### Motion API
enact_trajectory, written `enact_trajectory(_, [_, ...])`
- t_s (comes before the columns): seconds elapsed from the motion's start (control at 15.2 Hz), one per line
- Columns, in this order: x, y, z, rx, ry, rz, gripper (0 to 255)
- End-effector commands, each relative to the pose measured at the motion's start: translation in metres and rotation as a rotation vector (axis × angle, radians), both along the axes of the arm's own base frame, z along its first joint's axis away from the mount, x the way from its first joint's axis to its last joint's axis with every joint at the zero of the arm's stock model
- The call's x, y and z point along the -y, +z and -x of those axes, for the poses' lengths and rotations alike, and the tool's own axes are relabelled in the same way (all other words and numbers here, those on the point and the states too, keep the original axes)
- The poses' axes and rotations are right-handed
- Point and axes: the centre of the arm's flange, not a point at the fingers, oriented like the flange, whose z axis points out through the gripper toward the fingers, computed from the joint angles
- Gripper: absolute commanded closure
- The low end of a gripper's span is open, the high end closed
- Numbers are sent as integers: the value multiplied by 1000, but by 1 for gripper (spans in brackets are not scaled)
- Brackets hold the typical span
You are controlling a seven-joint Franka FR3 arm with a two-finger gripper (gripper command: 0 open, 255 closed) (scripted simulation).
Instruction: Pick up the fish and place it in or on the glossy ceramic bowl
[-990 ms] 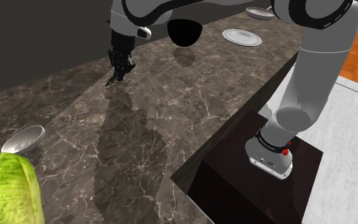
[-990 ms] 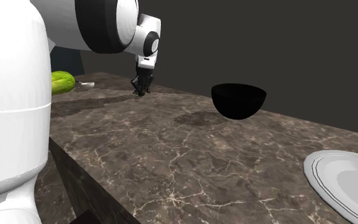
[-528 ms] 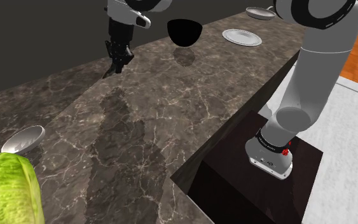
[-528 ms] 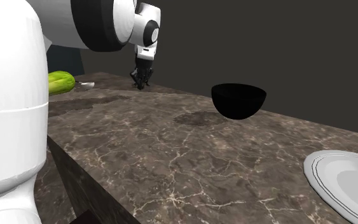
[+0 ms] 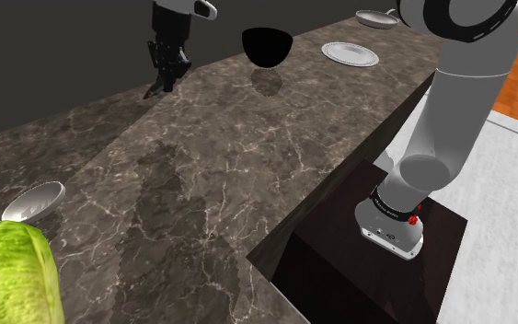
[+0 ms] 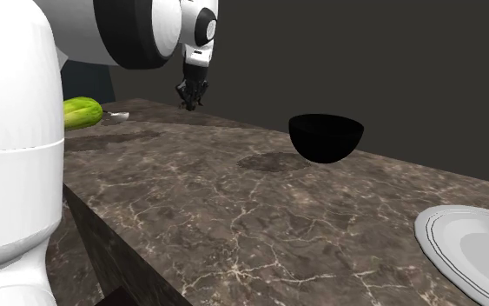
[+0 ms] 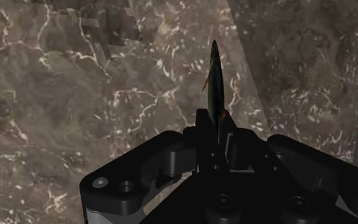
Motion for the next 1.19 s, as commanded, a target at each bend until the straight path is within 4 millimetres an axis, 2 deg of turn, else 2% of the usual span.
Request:
enact_trajectory(0.0, [1, 11, 0, 0, 0, 0, 255])
enact_trajectory(1.06, [1, 91, 0, 0, 0, 0, 255])
enact_trajectory(1.12, [14, 91, -2, 0, 0, 0, 255])
